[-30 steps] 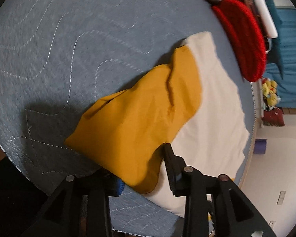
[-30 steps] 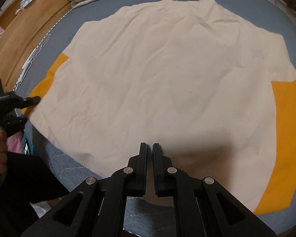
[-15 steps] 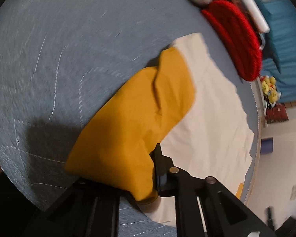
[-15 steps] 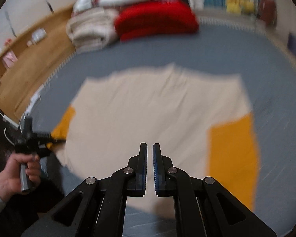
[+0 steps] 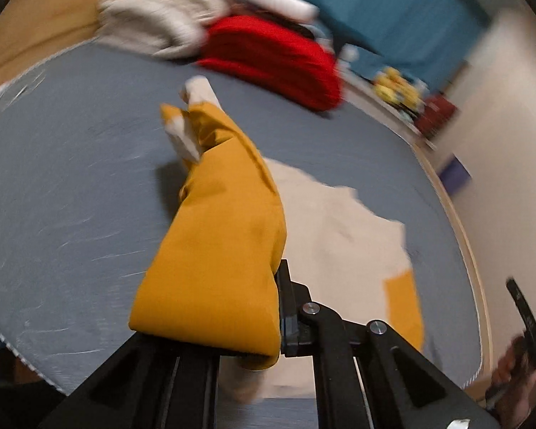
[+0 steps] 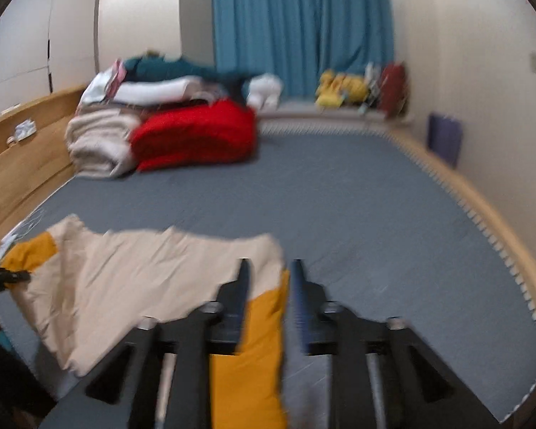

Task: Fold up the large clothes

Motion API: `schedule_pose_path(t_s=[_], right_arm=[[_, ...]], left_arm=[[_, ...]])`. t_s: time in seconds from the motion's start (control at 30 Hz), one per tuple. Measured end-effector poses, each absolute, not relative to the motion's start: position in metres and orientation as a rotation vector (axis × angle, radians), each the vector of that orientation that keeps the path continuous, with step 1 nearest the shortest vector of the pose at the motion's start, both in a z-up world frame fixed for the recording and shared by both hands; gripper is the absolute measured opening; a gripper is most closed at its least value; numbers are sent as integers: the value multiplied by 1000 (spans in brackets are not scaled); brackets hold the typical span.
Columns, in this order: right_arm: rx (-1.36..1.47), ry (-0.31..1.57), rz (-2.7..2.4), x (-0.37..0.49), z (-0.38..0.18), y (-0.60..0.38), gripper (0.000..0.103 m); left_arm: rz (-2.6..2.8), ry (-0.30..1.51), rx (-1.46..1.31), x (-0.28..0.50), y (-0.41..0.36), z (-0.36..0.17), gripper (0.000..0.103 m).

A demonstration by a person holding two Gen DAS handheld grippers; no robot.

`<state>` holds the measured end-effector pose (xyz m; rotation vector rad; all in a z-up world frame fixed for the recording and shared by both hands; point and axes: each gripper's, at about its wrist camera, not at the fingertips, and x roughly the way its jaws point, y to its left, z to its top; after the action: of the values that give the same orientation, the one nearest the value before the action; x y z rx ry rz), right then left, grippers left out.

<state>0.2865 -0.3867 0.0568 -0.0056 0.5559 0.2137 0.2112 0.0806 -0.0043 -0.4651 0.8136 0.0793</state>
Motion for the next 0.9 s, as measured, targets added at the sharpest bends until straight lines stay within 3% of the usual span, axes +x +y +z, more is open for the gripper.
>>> schedule_pose_path(t_s=[0.03,0.07,0.2,0.33,0.4,0.5,0.57,0.67,0.8,0.9], right_arm=[[2,538,213,282,59,-393,72],[10,520,212,279,61,-398,81],[54,502,199,272,65,-413,83],[114,546,192,280,62,-428,83],[136,564,183,285,59,-435,79],[196,603,178,291,53,-449,51],[242,642,181,298,46,-454,22],[299,687,194,306,37,-460,20],[381,816,345,322,15,-445,20],[376,938,482,332,-3,-414,23]], left_arm=[[55,812,-436,219,61,1,8],[29,810,-406,227,41,7,8],[-105,818,-266,255,-54,19,7],[-224,874,-141,270,-137,-3,7],[-278,943,-108,278,-173,-29,7],[-332,1075,-37,287,-210,-78,10],[-352,1145,19,289,-221,-103,12],[-382,1168,11,285,-210,-102,23],[-528,1125,-76,265,-166,-59,41],[-576,1052,-22,239,-125,-28,49]])
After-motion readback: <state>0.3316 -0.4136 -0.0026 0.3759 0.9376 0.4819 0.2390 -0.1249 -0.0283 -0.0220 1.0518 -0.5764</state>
